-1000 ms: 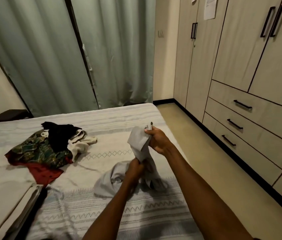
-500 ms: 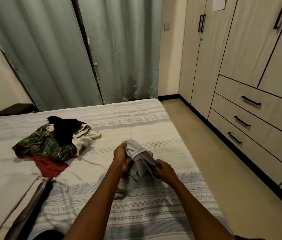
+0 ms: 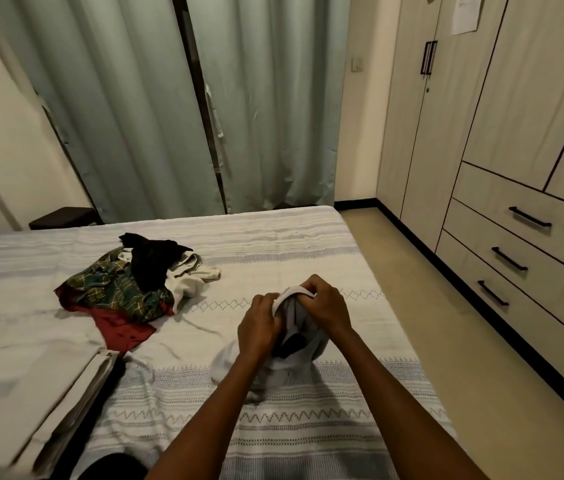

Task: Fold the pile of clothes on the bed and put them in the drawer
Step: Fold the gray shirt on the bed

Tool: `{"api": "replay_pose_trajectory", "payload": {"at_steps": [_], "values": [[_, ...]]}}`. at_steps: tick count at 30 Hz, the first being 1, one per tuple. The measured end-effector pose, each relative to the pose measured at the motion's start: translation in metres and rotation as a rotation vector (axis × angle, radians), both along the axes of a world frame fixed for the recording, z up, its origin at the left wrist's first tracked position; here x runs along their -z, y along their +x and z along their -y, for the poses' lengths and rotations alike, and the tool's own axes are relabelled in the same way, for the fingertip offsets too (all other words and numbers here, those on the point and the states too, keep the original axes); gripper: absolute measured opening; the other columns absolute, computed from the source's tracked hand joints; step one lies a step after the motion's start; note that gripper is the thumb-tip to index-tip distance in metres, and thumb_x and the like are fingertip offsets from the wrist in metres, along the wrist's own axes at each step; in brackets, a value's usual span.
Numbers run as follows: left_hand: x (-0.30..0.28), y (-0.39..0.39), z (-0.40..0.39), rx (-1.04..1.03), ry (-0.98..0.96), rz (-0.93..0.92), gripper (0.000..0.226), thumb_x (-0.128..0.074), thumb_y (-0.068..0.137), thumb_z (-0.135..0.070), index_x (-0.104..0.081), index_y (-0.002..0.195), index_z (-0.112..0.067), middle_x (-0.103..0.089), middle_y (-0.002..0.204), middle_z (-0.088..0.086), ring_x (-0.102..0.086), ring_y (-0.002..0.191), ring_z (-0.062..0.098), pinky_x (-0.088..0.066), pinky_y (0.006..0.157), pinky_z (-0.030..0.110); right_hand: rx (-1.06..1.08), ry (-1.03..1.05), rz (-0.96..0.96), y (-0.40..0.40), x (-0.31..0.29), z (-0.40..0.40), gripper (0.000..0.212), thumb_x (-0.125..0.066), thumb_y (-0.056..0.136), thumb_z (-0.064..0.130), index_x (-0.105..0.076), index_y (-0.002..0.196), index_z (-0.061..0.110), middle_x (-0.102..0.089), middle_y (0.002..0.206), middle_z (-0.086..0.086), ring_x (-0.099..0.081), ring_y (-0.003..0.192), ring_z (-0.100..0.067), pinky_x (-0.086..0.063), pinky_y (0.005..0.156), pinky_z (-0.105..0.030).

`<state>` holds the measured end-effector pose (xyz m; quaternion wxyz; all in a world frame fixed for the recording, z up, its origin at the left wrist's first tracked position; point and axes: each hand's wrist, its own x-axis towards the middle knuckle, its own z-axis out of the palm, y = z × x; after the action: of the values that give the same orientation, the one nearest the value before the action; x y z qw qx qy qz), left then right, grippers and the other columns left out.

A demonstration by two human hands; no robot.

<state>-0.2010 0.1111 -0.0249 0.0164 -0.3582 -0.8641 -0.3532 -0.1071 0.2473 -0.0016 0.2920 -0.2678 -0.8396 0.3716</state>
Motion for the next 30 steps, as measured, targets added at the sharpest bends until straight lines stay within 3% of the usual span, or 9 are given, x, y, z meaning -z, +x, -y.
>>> {"api": "replay_pose_trajectory", "payload": {"at_steps": [4, 11, 14, 17, 20, 22, 24, 27, 30], "values": [[-0.038, -0.022, 0.002, -0.047, -0.05, -0.168, 0.025, -0.053, 0.094, -0.03, -0.063, 0.117, -0.028, -0.069, 0.109, 0.003, -0.064, 0.101, 0.03, -0.045, 0.073, 0.035, 0.001, 0.082, 0.016, 0.005, -0.025, -0.013, 0.006, -0.065, 0.088, 0.02, -0.062, 0.092, 0.024, -0.067, 0.085, 0.006, -0.063, 0.08, -0.021, -0.047, 0.066, -0.036], [-0.144, -0.089, 0.001, 0.052, -0.315, -0.259, 0.025, -0.052, 0.096, -0.038, -0.066, 0.116, -0.033, -0.068, 0.118, 0.008, -0.062, 0.111, 0.035, -0.049, 0.085, 0.042, -0.034, 0.436, 0.368, -0.008, -0.1, -0.066, 0.024, -0.058, 0.091, 0.015, -0.068, 0.112, 0.023, -0.066, 0.12, -0.005, -0.06, 0.111, -0.028, -0.035, 0.076, -0.028], [-0.2, -0.103, 0.003, 0.073, -0.27, -0.196, 0.021, -0.049, 0.096, -0.028, -0.069, 0.103, -0.028, -0.072, 0.092, 0.011, -0.07, 0.088, 0.032, -0.056, 0.075, 0.039, 0.05, 0.5, 0.44, -0.009, -0.149, -0.079, 0.034, -0.054, 0.09, 0.02, -0.065, 0.121, 0.029, -0.065, 0.127, -0.006, -0.06, 0.114, -0.031, -0.04, 0.077, -0.031], [-0.255, -0.107, 0.01, 0.127, -0.229, -0.146, 0.024, -0.05, 0.093, -0.024, -0.073, 0.098, -0.018, -0.063, 0.07, 0.007, -0.068, 0.069, 0.03, -0.052, 0.052, 0.03, 0.068, 0.321, 0.263, -0.012, -0.204, -0.087, 0.021, -0.047, 0.09, 0.02, -0.068, 0.09, 0.026, -0.07, 0.105, -0.009, -0.063, 0.101, -0.034, -0.045, 0.077, -0.036], [-0.305, -0.113, 0.017, 0.098, -0.148, -0.184, 0.052, -0.057, 0.082, -0.056, -0.074, 0.089, -0.007, -0.062, 0.071, 0.012, -0.067, 0.077, 0.029, -0.04, 0.059, 0.03, 0.078, 0.051, -0.125, -0.013, -0.262, -0.09, 0.032, -0.052, 0.087, 0.011, -0.053, 0.057, 0.02, -0.058, 0.069, -0.004, -0.056, 0.079, -0.026, -0.037, 0.069, -0.035], [-0.334, -0.119, 0.026, 0.079, -0.109, -0.181, 0.068, -0.066, 0.081, -0.069, -0.07, 0.083, -0.001, -0.059, 0.067, 0.009, -0.055, 0.064, 0.02, -0.034, 0.057, 0.031, 0.023, 0.017, -0.301, -0.003, -0.296, -0.091, 0.036, -0.057, 0.084, 0.007, -0.054, 0.051, 0.021, -0.053, 0.063, -0.002, -0.049, 0.07, -0.019, -0.036, 0.068, -0.033], [-0.362, -0.121, 0.039, 0.108, -0.1, -0.155, 0.074, -0.069, 0.071, -0.073, -0.07, 0.085, -0.001, -0.054, 0.063, 0.001, -0.046, 0.058, 0.013, -0.032, 0.054, 0.03, -0.108, 0.05, -0.273, 0.012, -0.322, -0.092, 0.035, -0.066, 0.083, 0.019, -0.058, 0.05, 0.021, -0.054, 0.059, 0.002, -0.046, 0.06, -0.008, -0.037, 0.065, -0.029], [-0.396, -0.121, 0.061, 0.204, -0.106, -0.08, 0.086, -0.068, 0.042, -0.091, -0.067, 0.078, -0.012, -0.049, 0.055, -0.008, -0.041, 0.049, 0.006, -0.031, 0.046, 0.021, -0.226, 0.125, 0.009, 0.031, -0.35, -0.097, 0.051, -0.076, 0.071, 0.068, -0.07, 0.066, 0.018, -0.062, 0.066, 0.0, -0.054, 0.061, -0.006, -0.043, 0.063, -0.023], [-0.415, -0.125, 0.077, 0.277, -0.135, 0.066, 0.067, -0.082, 0.045, -0.069, -0.064, 0.079, -0.014, -0.044, 0.057, -0.003, -0.037, 0.045, 0.01, -0.027, 0.04, 0.02, -0.301, 0.134, 0.09, 0.038, -0.366, -0.099, 0.054, -0.08, 0.069, 0.065, -0.075, 0.088, 0.015, -0.071, 0.087, -0.005, -0.064, 0.079, -0.015, -0.052, 0.074, -0.029]]}}
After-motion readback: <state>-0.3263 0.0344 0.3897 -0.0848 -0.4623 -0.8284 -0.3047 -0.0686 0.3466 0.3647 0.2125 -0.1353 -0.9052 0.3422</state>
